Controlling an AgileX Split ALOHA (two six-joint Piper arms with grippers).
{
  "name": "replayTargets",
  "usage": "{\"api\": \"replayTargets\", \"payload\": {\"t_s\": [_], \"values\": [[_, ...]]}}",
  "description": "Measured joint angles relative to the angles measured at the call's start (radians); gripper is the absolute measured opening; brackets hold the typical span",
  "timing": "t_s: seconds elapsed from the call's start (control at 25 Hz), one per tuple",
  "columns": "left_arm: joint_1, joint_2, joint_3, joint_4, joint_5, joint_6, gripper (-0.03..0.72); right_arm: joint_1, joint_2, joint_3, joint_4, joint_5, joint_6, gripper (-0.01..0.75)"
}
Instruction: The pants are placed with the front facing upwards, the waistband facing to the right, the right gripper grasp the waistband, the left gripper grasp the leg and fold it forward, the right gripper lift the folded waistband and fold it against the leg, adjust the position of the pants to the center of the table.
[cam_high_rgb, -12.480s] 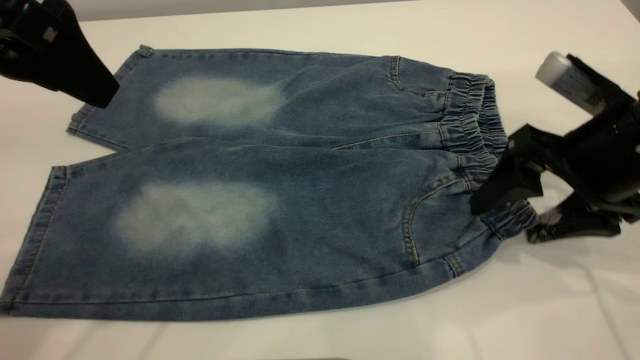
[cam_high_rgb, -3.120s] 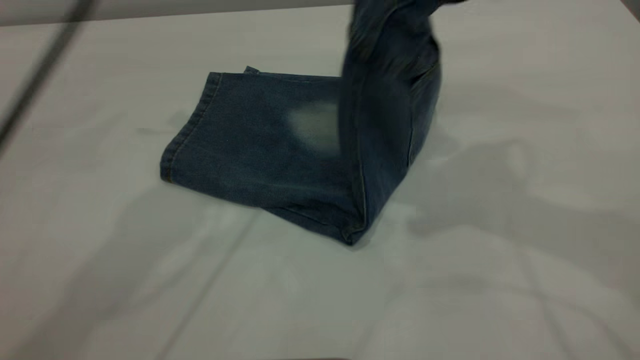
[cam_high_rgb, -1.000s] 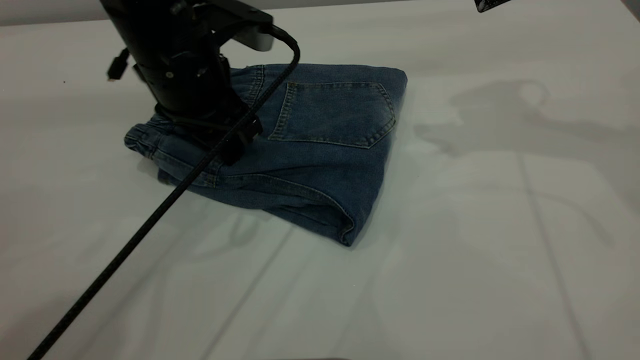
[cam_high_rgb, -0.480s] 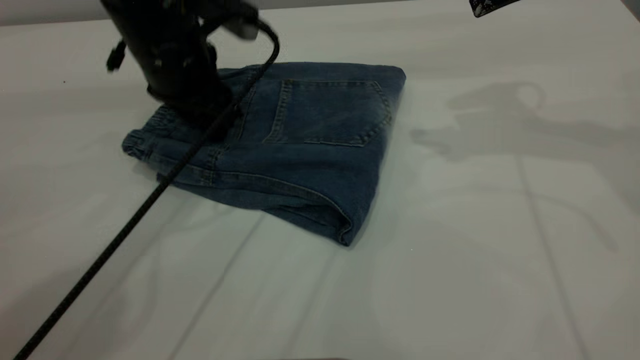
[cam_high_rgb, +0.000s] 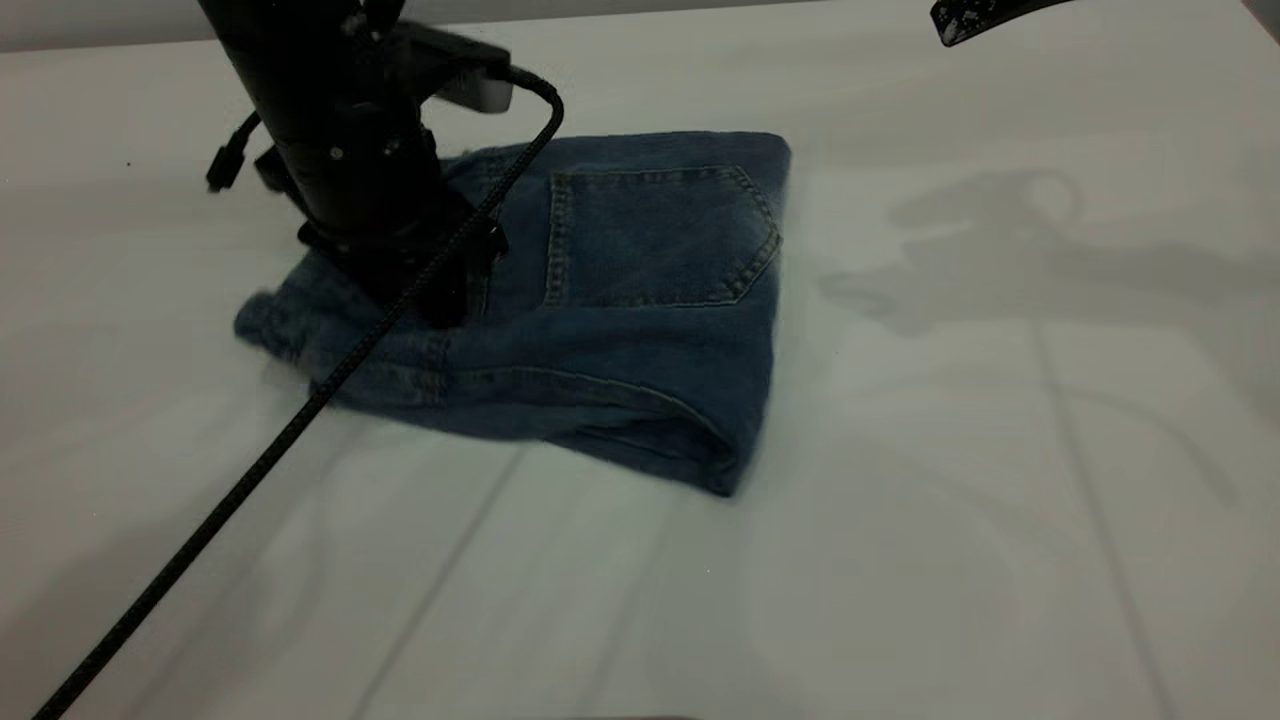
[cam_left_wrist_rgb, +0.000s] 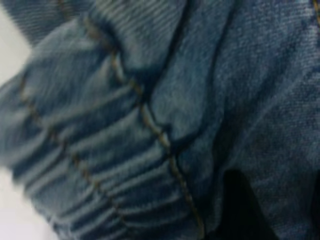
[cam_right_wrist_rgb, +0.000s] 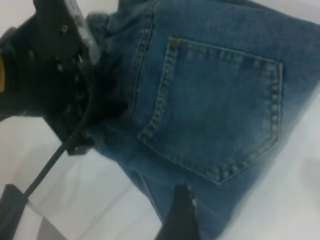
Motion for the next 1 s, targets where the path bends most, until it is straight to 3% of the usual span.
{"api": "replayTargets", "payload": {"t_s": [0.24, 0.6, 0.76, 1.0], "values": [[-0.012, 0.0, 0.0, -0.128, 0.103, -0.037, 0.316, 0.0, 0.0, 0.0, 0.0, 0.004, 0.0, 0.575], [-0.036, -0.137, 0.017, -0.136, 0.136, -0.05, 0.316, 0.0, -0.018, 0.0, -0.003, 0.034, 0.0, 0.575], [-0.036, -0.357, 0.017, -0.101, 0.165, -0.043, 0.316, 0.0, -0.117, 0.0, -0.023, 0.114, 0.026, 0.575], [-0.036, -0.706, 0.018, -0.061, 0.328, 0.031, 0.316, 0.0, -0.38, 0.0, -0.246, 0.306, 0.21, 0.575]]}}
